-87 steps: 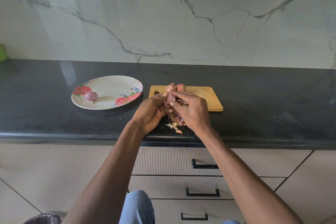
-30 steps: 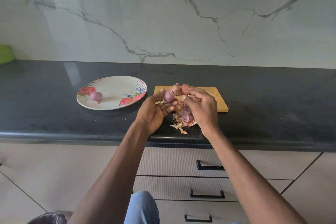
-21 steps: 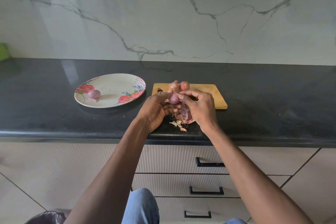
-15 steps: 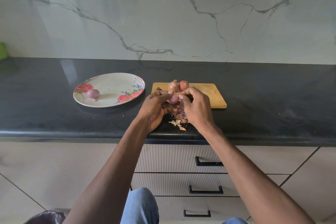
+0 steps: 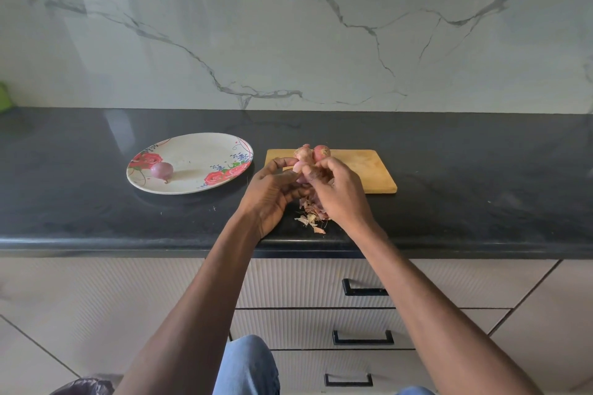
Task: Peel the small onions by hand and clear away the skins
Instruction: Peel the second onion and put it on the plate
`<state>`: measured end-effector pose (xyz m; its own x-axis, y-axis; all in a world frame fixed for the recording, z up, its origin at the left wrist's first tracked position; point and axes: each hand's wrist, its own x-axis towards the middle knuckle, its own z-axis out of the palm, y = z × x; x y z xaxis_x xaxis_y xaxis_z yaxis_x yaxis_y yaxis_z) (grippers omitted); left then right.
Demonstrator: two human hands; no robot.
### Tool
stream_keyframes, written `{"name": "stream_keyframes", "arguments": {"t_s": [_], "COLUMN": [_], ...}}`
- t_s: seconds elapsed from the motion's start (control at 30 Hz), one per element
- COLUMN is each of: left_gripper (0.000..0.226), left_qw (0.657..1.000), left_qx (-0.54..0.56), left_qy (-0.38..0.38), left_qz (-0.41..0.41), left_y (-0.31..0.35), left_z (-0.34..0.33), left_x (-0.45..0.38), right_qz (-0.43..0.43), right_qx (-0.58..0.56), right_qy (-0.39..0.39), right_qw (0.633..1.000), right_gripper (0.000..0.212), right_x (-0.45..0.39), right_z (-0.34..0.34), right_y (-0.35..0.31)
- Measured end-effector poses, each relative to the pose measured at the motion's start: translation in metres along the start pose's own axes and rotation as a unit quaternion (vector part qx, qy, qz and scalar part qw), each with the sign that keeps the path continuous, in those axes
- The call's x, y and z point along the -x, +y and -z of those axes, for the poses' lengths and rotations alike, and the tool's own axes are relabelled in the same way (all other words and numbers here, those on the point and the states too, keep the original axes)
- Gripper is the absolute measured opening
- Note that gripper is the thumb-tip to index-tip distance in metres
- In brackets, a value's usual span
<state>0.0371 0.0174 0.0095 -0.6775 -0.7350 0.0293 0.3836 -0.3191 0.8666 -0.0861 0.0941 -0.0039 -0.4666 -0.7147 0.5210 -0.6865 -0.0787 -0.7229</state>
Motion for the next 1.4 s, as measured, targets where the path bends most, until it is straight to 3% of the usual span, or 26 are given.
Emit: {"name": "stream_keyframes", "arguments": {"t_s": [0.13,0.33,0.5,0.6,0.63,0.73,0.87,1.03,1.2,1.27,1.4], "left_gripper": [0.011,0.015,0.009,0.006,0.005,0.007,0.015,0.012,0.012,0.013,0.023], "left_qw": [1.000,1.000,0.999,1.000,1.000,0.999,1.000,1.000,1.000,1.000,1.000], "left_qx": [-0.009,-0.029,-0.018,-0.010,-0.002,0.021,0.005,-0.004,-0.007,-0.008,0.003], "left_qy": [-0.001,-0.009,0.029,0.023,0.024,0.025,0.010,-0.004,-0.007,-0.006,-0.019], "left_qz": [-0.007,-0.005,-0.018,-0.007,0.000,0.008,0.008,0.018,0.026,0.023,0.006], "left_y": [-0.0002,-0.0003,-0.0016,-0.0009,-0.0006,0.0000,-0.0013,-0.0003,-0.0001,-0.0015,-0.0024], "left_z": [-0.0007,-0.0035,-0.0001,0.0005,-0.0004,0.0000,0.0006,-0.0033,-0.0015,0.0004,0.0020], "left_x": [0.0005,0.0021,-0.0005,-0.0012,-0.0008,-0.0010,-0.0028,0.0013,0.0014,-0.0004,-0.0009], "right_qz": [0.041,0.029,0.012,0.037,0.055,0.107,0.150,0.159,0.107,0.117,0.135], "right_qx": [0.021,0.060,0.039,0.048,0.054,0.046,0.026,0.065,0.098,0.083,0.038], "right_qy": [-0.028,-0.013,0.093,0.083,0.090,0.117,0.080,0.084,0.152,0.149,0.128], "right_qw": [0.999,0.998,0.995,0.995,0.993,0.986,0.985,0.981,0.978,0.978,0.982], "right_gripper": [0.022,0.022,0.010,0.048,0.051,0.020,0.022,0.007,0.017,0.029,0.022], "right_x": [0.0013,0.0024,0.0023,0.0038,0.0041,0.0051,0.0087,0.0053,0.0044,0.0050,0.0047], "right_z": [0.0002,0.0002,0.0035,0.0029,0.0032,0.0047,0.0003,-0.0028,-0.0033,-0.0006,0.0027], "right_y": [-0.0016,-0.0042,-0.0009,-0.0017,-0.0020,-0.0033,-0.0030,0.0007,0.0018,0.0010,-0.0026]}}
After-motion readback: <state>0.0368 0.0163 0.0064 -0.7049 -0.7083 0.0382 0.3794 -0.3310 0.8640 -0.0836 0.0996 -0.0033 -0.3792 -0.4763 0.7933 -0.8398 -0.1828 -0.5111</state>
